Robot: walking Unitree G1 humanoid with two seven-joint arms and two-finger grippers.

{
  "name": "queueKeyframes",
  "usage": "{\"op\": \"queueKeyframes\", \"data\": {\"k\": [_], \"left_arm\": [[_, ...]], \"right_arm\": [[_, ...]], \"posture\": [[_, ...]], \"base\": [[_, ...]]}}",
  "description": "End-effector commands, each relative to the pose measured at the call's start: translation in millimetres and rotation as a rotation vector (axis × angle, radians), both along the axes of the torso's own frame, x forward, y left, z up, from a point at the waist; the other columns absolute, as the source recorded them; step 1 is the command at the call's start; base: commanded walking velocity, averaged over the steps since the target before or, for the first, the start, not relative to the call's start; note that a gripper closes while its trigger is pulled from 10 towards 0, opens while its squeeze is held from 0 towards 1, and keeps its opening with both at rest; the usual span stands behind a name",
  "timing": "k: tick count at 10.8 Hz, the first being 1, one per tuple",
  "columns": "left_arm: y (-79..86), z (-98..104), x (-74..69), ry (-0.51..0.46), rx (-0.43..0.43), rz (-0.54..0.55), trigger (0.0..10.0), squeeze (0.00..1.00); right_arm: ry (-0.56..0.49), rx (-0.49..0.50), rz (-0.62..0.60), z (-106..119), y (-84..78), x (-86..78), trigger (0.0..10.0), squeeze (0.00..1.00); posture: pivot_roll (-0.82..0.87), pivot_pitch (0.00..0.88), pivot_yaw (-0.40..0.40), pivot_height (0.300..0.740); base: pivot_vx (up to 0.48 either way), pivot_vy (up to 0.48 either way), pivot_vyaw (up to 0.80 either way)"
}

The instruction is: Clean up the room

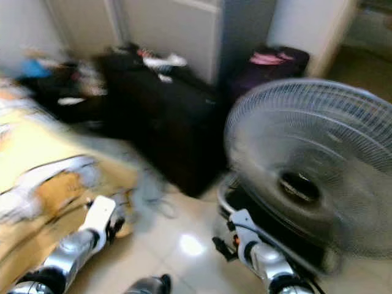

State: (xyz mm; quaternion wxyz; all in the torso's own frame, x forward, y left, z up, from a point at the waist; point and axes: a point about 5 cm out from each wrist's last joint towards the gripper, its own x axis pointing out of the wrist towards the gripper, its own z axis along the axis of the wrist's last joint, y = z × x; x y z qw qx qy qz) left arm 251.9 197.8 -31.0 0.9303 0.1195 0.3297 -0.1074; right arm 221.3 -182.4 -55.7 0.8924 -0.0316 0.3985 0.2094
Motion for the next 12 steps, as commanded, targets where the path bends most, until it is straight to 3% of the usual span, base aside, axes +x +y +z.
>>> {"op": "queueKeyframes", "data": {"k": [1, 4, 7, 9, 10, 11, 12], "left_arm": [[-0.1, -1.8, -3.2, 0.012, -0.033, 0.025, 10.0, 0.0], [-2.7, 4.5, 0.8, -0.026, -0.032, 0.014, 10.0, 0.0], [-6.2, 30.1, 13.9, -0.154, -0.07, 0.021, 10.0, 0.0], [-11.7, 84.7, 35.0, -0.379, -0.029, -0.056, 10.0, 0.0], [-16.9, 107.1, 42.8, -0.454, -0.043, -0.072, 10.0, 0.0], [-23.7, 133.7, 50.6, -0.541, -0.07, -0.066, 10.0, 0.0], [-26.3, 148.8, 49.1, -0.578, -0.105, -0.045, 10.0, 0.0]], "right_arm": [[-0.004, 0.007, -0.005, 0.4, -2.6, -0.6, 10.0, 1.0], [-0.007, 0.029, -0.042, 1.5, -3.4, 1.6, 10.0, 1.0], [-0.062, 0.076, -0.133, 4.2, -4.1, 4.5, 10.0, 1.0], [-0.174, 0.096, -0.261, 9.2, -7.6, 7.8, 10.0, 1.0], [-0.295, 0.132, -0.267, 25.3, 1.0, 21.0, 10.0, 1.0], [-0.463, 0.148, -0.261, 62.3, 13.9, 32.6, 10.0, 1.0], [-0.516, 0.111, -0.337, 72.8, 9.5, 33.2, 10.0, 1.0]], "posture": [[0.05, 0.054, 0.04, 0.74], [0.05, 0.054, 0.036, 0.74], [0.03, 0.035, 0.045, 0.74], [0.01, 0.025, 0.064, 0.74], [0.0, 0.016, 0.077, 0.74], [-0.01, 0.006, 0.085, 0.74], [-0.02, 0.0, 0.098, 0.74]], "base": [[0.0, 0.0, 0.8], [0.0, 0.0, 0.8], [0.0, 0.0, 0.8], [0.0, 0.0, 0.8], [0.0, 0.0, 0.8], [0.0, 0.0, 0.8], [0.0, 0.0, 0.8]]}}
